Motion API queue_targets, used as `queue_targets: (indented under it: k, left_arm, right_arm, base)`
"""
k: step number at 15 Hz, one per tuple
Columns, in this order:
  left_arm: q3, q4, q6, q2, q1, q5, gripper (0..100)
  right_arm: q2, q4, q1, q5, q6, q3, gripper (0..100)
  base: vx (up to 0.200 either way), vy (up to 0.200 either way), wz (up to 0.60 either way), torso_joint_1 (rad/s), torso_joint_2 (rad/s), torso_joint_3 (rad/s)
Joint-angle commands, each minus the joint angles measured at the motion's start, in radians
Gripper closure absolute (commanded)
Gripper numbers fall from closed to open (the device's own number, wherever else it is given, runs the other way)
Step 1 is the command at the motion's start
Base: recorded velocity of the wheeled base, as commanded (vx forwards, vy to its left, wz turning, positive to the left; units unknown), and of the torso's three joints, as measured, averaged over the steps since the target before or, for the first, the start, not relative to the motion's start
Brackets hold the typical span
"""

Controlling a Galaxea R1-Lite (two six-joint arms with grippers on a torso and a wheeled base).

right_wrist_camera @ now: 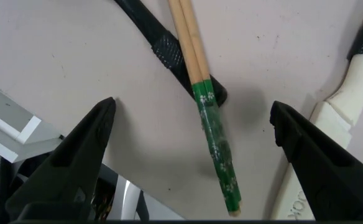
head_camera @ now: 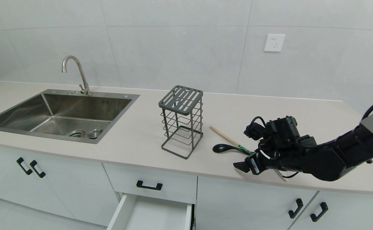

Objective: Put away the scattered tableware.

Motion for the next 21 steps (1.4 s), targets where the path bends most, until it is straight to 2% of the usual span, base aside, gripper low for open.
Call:
queue_targets:
  k: [1,10,11,21]
  left_arm:
    - [0.000,0.000,0.000,0.001,0.000,0.000,0]
    - [0.000,0.000,0.000,0.001,0.000,0.000,0]
    - [0.000,0.000,0.000,0.001,0.000,0.000,0]
    - [0.000,0.000,0.000,0.001,0.000,0.000,0]
  right_arm:
    - [0.024,-0.002,-0.004,-0.003,0.002,-0.003,0]
    - [0.062,-0.006,0.001,-0.003,0.002,-0.019,0]
    - [0.064,-0.006,0.001,-0.003,0.002,-0.019,100]
    - [0.067,-0.005,-0.038,-0.040,0.011,-0.011,100]
  base:
    - [0.000,0.000,0.00,0.000,0.00,0.000]
    - [0.000,0.000,0.00,0.000,0.00,0.000]
    - [0.000,0.000,0.00,0.000,0.00,0.000]
    - [0.000,0.000,0.00,0.000,0.00,0.000]
